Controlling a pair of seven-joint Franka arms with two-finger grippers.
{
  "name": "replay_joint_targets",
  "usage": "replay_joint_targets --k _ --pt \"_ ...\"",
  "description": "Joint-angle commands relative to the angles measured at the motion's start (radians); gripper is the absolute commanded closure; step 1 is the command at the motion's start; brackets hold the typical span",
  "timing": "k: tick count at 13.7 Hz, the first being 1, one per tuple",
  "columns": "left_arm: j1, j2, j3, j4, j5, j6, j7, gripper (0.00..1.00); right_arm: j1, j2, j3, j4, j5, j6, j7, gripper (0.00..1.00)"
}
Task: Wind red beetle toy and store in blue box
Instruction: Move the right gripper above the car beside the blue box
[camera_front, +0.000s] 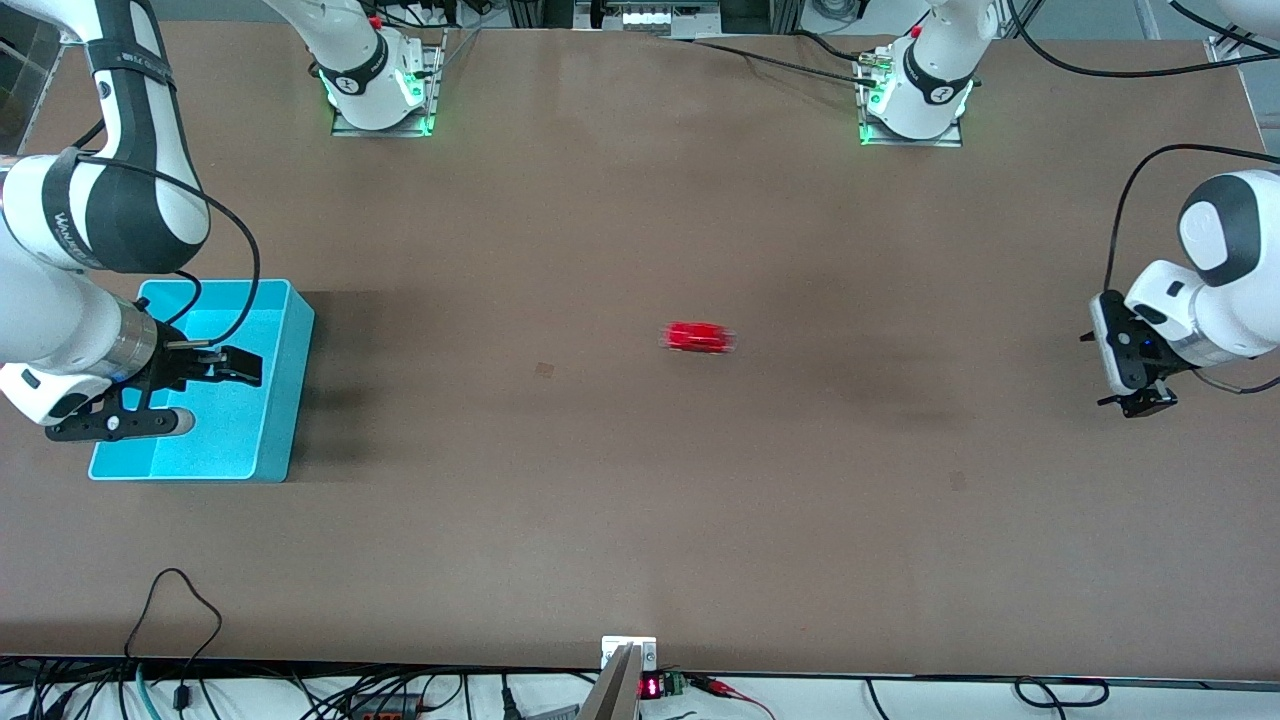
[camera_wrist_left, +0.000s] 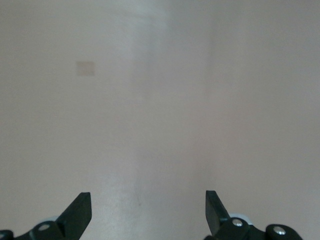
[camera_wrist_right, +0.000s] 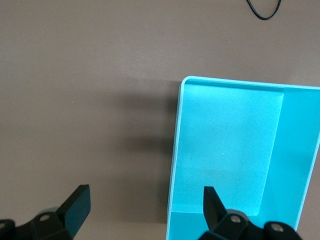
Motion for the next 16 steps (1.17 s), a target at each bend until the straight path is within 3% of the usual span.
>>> replay_joint_targets --k 1,3,7,8,13,16 --pt "-0.033 -0.023 0.005 0.026 -0.012 -0.023 -0.219 0.00 -0.040 -0.026 0.008 -0.054 0.015 0.017 -0.004 0.00" --pt "-0.041 -0.020 0.005 0.048 -0.012 -0.061 -0.431 0.00 -0.046 -0.052 0.008 -0.114 0.018 0.027 -0.010 0.00" --pt "-0.041 -0.021 0.006 0.111 -0.001 -0.072 -0.853 0.00 -0.046 -0.276 0.009 -0.537 0.018 0.312 -0.019 0.00" --pt "-0.041 -0.020 0.006 0.132 -0.001 -0.101 -0.924 0.00 -0.046 -0.305 0.009 -0.601 0.018 0.337 -0.050 0.00" --pt "-0.044 -0.055 0.005 0.221 -0.009 -0.243 -1.235 0.00 -0.057 -0.336 0.011 -0.701 0.018 0.347 -0.246 0.00" --pt "-0.073 -0.089 0.020 0.261 -0.032 -0.244 -1.262 0.00 -0.054 -0.365 0.017 -0.780 0.016 0.356 -0.420 0.00"
